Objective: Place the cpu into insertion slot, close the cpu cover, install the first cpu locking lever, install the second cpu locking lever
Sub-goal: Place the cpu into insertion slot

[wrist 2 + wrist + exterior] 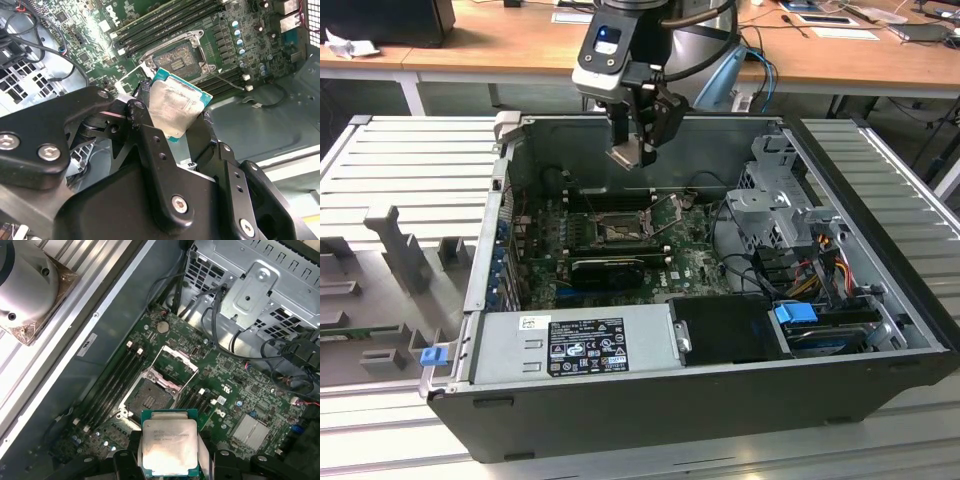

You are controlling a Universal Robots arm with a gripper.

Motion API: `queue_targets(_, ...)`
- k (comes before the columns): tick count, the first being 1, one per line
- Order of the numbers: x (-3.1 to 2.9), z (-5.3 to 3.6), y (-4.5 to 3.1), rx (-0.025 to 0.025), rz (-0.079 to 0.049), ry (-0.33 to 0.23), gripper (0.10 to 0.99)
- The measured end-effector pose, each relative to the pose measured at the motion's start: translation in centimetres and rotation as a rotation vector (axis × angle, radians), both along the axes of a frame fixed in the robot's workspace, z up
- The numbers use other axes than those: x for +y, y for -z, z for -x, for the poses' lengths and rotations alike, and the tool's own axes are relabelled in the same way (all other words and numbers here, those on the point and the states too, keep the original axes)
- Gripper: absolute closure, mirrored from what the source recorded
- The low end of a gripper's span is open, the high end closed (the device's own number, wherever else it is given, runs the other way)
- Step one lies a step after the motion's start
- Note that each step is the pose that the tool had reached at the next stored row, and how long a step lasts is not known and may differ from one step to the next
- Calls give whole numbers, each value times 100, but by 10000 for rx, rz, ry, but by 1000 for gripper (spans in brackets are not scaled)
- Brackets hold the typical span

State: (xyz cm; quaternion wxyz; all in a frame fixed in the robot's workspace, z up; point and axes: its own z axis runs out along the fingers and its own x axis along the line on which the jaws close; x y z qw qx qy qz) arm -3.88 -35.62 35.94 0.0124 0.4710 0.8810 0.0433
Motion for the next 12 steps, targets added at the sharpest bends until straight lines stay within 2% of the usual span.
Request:
queue_targets(3, 0, 0, 3, -1, 0, 111, 557)
queue_targets(5, 0, 1, 7, -1, -2, 421, 557)
queue_targets(8, 0, 0, 15, -1, -1, 1273, 557)
queue_targets(12, 0, 0, 25, 0, 0, 1987, 557)
